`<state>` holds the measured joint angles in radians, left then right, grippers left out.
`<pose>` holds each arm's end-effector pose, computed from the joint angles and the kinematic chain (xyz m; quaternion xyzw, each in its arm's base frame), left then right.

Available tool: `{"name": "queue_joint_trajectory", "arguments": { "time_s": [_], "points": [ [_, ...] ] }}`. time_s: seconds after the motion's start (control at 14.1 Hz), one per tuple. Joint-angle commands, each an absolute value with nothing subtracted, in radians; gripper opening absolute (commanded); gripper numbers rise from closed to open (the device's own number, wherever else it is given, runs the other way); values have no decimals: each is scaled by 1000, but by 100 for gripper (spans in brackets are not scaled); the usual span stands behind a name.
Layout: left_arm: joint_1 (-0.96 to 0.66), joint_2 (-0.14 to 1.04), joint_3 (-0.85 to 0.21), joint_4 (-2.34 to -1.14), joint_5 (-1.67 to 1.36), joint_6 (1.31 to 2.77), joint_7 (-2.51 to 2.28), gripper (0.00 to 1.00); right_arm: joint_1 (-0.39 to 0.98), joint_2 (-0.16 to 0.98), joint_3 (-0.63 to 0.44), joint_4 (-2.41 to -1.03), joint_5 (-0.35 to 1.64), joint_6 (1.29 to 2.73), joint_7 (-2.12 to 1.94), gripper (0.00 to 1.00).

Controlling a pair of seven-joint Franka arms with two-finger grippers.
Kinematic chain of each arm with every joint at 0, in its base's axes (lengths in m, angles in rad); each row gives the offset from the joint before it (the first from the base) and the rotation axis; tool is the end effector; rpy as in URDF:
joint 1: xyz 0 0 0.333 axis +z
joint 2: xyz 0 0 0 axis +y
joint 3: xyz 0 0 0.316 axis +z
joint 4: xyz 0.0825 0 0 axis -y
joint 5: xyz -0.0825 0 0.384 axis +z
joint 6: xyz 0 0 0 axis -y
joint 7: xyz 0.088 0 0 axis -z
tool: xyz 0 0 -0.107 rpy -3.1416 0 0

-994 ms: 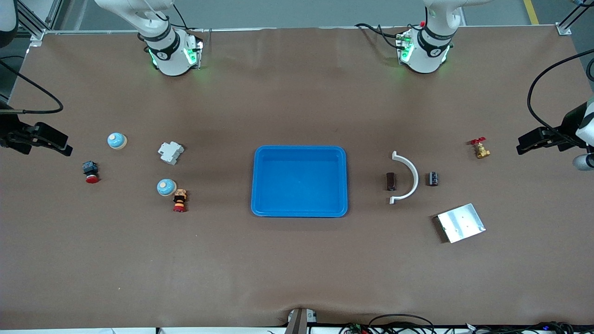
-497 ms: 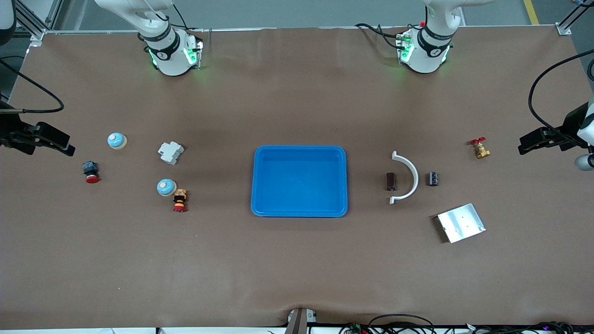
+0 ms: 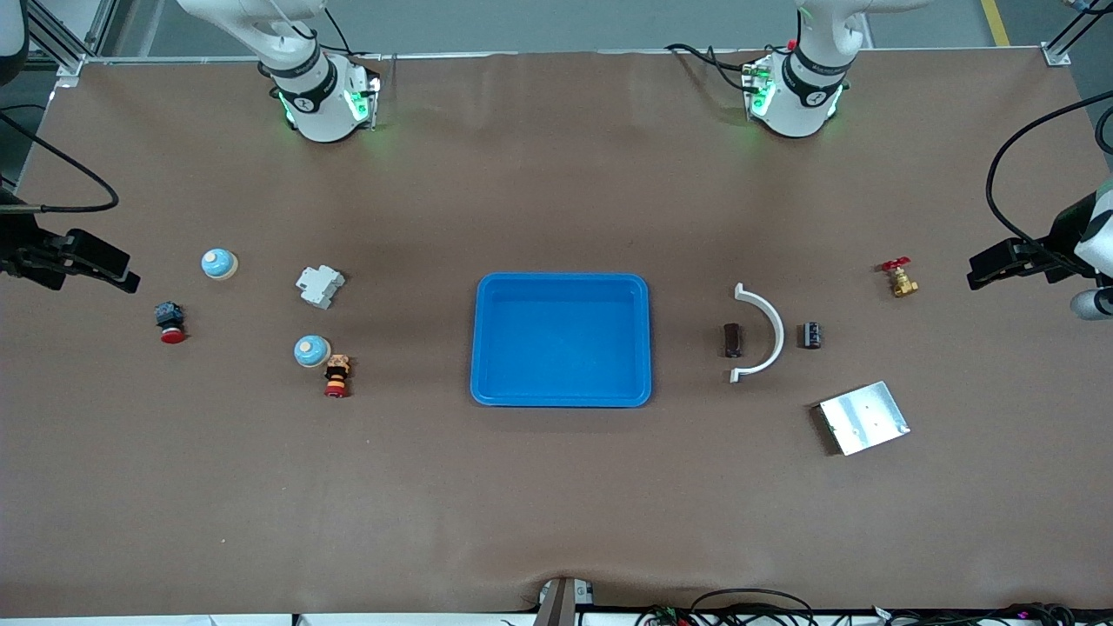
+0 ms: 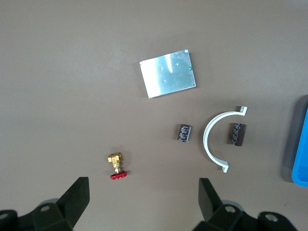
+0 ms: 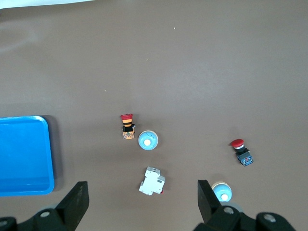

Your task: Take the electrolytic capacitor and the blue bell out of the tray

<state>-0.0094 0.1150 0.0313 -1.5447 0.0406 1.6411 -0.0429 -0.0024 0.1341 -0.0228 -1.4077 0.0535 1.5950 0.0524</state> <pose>0.5938 0.0161 0.5770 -0.9992 -0.0307 0.0090 0.0221 0.5990 -0.0085 0.6267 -0.9986 0.0386 -0.0263 0.0256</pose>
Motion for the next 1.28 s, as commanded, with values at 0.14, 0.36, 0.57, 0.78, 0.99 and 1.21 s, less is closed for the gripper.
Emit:
{"name": "queue_joint_trajectory", "arguments": {
  "time_s": [0.14,0.36,0.57,0.78,0.99,1.21],
  "points": [
    [-21,98,44,-1526,31,1620,34,100,-9,115,-21,-1427,71,1600,64,100],
    [-21,95,43,-1529,23,1620,11,100,-11,117,-23,-1428,71,1600,63,100],
    [-18,81,40,-1539,20,1621,-12,100,-9,115,-23,-1428,71,1598,63,100],
    [-21,80,40,-1545,21,1620,-77,100,-9,117,-23,-1428,71,1600,63,100],
    [-17,65,23,-1555,23,1621,-69,100,-9,117,-23,-1428,71,1600,63,100],
    [-17,14,0,-1604,20,1632,-69,100,-8,117,-23,-1428,71,1600,64,100]
  ]
}}
